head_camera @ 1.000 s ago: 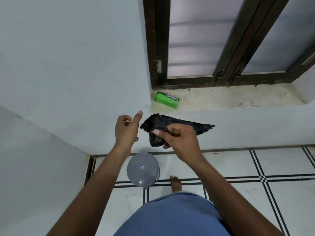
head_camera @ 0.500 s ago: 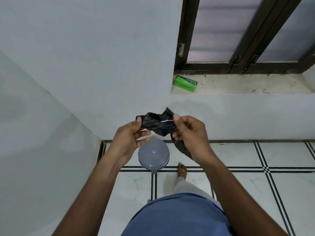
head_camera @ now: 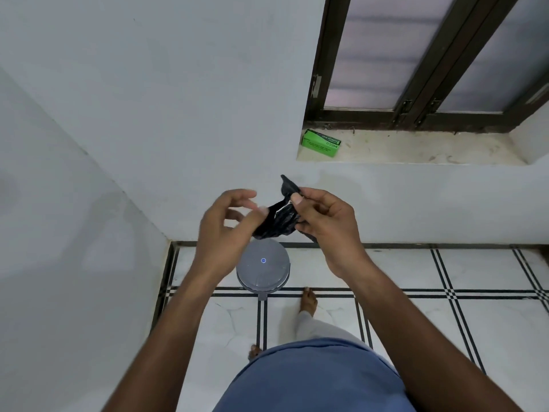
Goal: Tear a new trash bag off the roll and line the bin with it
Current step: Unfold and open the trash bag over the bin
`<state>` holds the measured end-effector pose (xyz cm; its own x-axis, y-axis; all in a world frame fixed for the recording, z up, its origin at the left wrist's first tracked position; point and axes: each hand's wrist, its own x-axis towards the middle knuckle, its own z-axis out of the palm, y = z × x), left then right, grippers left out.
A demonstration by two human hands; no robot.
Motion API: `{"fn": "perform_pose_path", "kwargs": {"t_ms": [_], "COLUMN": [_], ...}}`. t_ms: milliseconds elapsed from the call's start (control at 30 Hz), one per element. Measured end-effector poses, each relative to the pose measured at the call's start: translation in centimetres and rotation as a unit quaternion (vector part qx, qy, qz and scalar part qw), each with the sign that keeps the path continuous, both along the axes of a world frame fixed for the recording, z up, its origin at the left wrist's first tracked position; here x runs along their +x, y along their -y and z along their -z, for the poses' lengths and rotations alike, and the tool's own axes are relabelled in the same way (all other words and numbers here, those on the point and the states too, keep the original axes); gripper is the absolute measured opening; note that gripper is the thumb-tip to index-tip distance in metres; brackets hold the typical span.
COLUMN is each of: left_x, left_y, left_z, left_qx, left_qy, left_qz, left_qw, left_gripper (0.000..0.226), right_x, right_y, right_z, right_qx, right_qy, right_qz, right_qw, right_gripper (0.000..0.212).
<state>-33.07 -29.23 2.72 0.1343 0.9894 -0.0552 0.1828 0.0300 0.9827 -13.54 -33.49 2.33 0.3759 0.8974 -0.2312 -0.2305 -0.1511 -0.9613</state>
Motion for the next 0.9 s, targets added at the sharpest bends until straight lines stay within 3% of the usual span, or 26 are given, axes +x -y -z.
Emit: {"fn": "perform_pose_path", "kwargs": {"t_ms": [67, 133, 233, 333, 467, 633, 700, 800, 900], "left_x": [0.6, 1.1, 1.6, 1.9, 2.6, 3.2, 3.8, 5.1, 6.1], "left_y": [-0.3, -0.3, 0.1, 0.3, 0.2, -0.3, -0.5, -0.5, -0.9], "left_z": [-0.7, -0.8, -0.6, -0.2, 0.0, 0.0, 0.1, 0.0, -0.2], "left_qx": [-0.007, -0.005, -0.084, -0.184, -0.266, -0.263, -0.258, -0.265, -0.238], "left_qy": [-0.072, -0.097, 0.027, 0.160, 0.257, 0.265, 0.245, 0.250, 0.246], "left_qz": [0.137, 0.207, 0.151, 0.078, 0.082, 0.082, 0.071, 0.047, 0.020], "left_qw": [0.988, 0.973, 0.985, 0.967, 0.925, 0.924, 0.932, 0.930, 0.939], "left_gripper": [0.028, 0.007, 0.016, 0.036, 0.031, 0.072, 0.063, 0.028, 0.029], "right_x": [0.0, 0.1, 0.4, 0.6, 0.3, 2.0, 2.7, 3.7, 6.2], "right_y": [0.0, -0.1, -0.1, 0.9, 1.8, 0.9, 0.5, -0.1, -0.9], "right_z": [-0.4, -0.7, -0.9, -1.5, -1.2, -0.7, -0.6, -0.7, -1.2], "right_qx": [0.000, -0.005, -0.018, -0.028, -0.020, -0.021, -0.024, -0.042, -0.065], "right_qy": [0.016, 0.030, 0.078, 0.158, 0.101, 0.045, 0.011, -0.070, -0.143], "right_qz": [-0.027, -0.029, 0.033, 0.069, -0.081, -0.062, -0.041, -0.020, -0.003], "right_qw": [1.000, 0.999, 0.996, 0.985, 0.991, 0.997, 0.999, 0.996, 0.988], "right_gripper": [0.013, 0.019, 0.032, 0.051, 0.021, 0.016, 0.020, 0.028, 0.031]}}
